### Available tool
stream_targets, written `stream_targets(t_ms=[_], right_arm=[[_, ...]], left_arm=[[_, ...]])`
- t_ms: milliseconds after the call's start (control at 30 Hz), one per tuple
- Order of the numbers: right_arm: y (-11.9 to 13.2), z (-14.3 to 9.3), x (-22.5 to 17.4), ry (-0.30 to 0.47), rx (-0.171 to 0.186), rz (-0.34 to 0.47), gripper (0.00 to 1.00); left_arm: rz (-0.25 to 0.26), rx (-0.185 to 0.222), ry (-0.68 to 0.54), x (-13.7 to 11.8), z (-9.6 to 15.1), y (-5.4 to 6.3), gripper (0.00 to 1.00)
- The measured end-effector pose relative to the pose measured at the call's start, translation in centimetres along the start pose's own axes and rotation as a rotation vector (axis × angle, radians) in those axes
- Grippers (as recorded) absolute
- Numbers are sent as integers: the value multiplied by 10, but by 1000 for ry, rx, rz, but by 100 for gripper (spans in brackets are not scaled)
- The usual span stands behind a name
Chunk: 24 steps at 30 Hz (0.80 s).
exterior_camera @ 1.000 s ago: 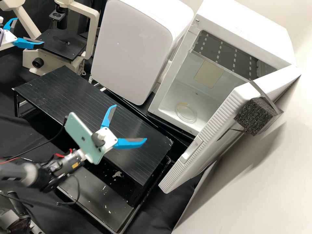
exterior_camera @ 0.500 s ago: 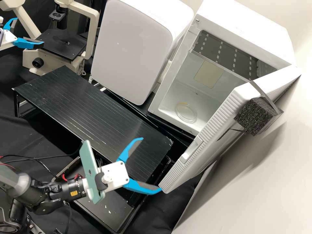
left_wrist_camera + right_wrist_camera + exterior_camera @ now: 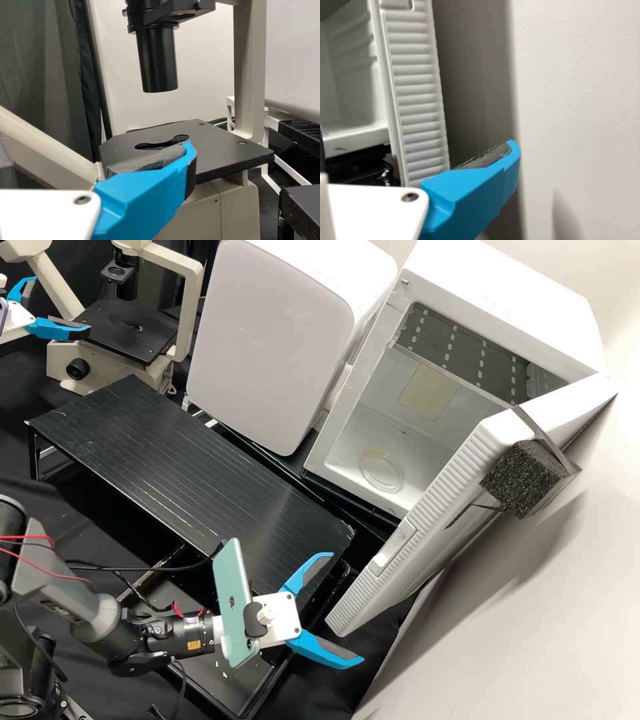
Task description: Close the incubator door
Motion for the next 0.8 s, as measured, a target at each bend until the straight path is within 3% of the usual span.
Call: stream_targets(t_ms=[167,800], right_arm=[[-9,-2,7,9,-41,-28,100],[-20,-15,8,67,-42,-75,100]], left_arm=[[0,0,0,0,0,0,100],[0,0,0,0,0,0,100]])
